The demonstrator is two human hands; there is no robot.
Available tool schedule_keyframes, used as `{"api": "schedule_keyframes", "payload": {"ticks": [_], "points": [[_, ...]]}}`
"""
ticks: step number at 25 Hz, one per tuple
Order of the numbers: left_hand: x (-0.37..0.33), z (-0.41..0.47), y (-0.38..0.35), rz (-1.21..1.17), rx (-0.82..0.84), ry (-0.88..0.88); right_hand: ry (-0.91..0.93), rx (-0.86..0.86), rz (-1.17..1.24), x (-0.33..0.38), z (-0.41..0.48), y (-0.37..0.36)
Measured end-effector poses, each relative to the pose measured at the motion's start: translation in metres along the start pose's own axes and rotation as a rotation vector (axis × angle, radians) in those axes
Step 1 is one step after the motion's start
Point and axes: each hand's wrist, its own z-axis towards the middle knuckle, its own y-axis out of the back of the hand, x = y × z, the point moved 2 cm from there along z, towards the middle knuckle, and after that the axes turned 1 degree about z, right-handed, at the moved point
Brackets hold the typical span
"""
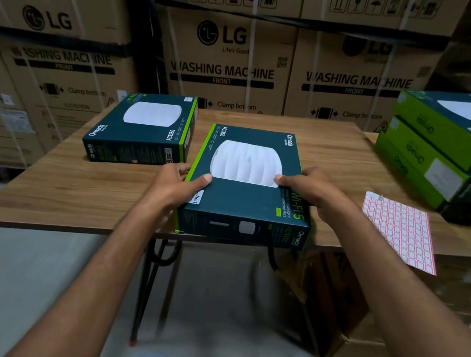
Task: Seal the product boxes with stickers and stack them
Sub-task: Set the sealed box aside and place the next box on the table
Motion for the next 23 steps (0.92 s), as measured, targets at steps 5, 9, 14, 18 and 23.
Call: {"api": "schedule_keyframes", "payload": {"ticks": [5, 9, 14, 18, 23], "points": [[0.003, 0.0, 0.002, -0.105, -0.058, -0.042, 0.035, -0.052, 0.163, -0.001, -0.004, -0.001], [0.001, 0.001, 0.004, -0.147, -0.081, -0.126, 0.092, -0.046, 0.28, 0.007, -0.004, 0.004], [-0.003, 0.004, 0.003, -0.135, -0.137, -0.206, 0.119, -0.001, 0.285, 0.016, -0.004, 0.007], [-0.008, -0.001, 0.005, -0.144, -0.142, -0.275, 0.231, -0.028, 0.315, 0.015, -0.002, 0.015], [-0.031, 0.009, 0.01, -0.036, -0.212, -0.373, 0.437, 0.008, 0.205, 0.031, -0.011, 0.024]]}}
